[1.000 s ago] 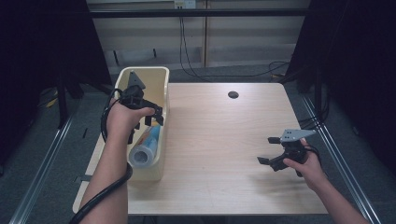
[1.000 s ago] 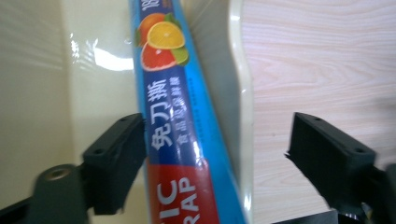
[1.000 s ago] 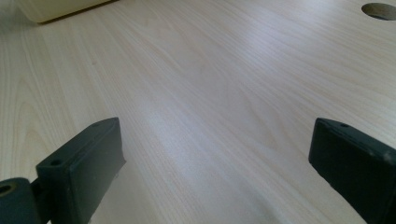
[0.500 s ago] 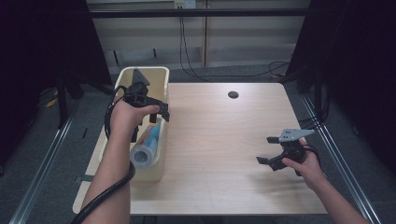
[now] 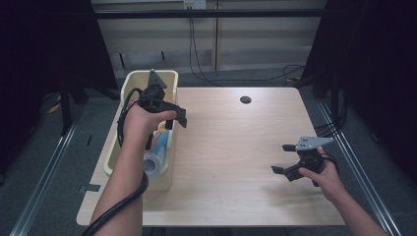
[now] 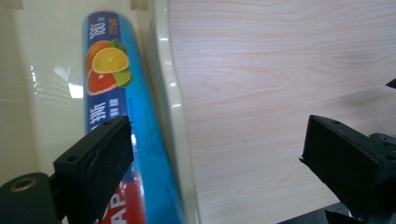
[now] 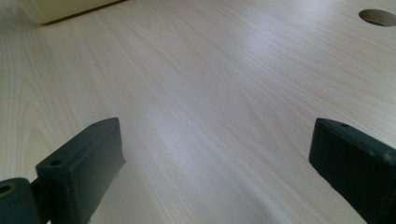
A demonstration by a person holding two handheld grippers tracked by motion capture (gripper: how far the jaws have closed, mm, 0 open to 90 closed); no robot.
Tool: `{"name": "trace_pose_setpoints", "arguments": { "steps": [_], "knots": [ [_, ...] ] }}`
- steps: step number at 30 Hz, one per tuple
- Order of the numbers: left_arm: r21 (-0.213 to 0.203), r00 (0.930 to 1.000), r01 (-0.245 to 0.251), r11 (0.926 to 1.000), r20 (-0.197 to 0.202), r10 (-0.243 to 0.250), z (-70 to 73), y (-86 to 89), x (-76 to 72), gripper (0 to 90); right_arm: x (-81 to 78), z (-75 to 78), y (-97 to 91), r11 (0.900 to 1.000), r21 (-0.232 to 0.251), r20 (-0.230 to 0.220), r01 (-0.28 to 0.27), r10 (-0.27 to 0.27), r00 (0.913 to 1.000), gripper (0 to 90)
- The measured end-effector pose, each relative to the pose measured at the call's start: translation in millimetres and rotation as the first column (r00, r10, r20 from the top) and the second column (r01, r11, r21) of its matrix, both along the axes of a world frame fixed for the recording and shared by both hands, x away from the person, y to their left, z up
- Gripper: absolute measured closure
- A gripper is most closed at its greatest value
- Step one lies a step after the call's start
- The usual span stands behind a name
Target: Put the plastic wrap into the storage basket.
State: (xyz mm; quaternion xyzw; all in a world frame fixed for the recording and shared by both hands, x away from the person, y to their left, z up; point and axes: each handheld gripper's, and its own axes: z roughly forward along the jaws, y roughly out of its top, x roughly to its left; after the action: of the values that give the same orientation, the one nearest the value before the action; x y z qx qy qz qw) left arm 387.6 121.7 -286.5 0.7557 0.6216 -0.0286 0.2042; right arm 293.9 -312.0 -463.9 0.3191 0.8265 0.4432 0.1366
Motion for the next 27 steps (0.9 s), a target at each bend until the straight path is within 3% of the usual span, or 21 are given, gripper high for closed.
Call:
{"name": "trace_pose_setpoints", "arguments": {
  "steps": [13, 27],
  "knots": [
    [-0.025, 0.998, 0.06, 0.9979, 0.019, -0.06, -3.3, -23.2, -2.3, 8.0, -1.0, 0.7, 0.3, 0.9999, 0.002, 0.0, 0.011, -0.011, 0.9999, 2.1],
    [-0.03, 0.9897, 0.132, 0.9907, 0.058, -0.131, -10.6, -45.4, -6.8, 7.5, -0.4, -0.9, 1.7, 1.0, 0.0, -0.002, 0.009, -0.009, 1.0, 1.6]
  ]
}}
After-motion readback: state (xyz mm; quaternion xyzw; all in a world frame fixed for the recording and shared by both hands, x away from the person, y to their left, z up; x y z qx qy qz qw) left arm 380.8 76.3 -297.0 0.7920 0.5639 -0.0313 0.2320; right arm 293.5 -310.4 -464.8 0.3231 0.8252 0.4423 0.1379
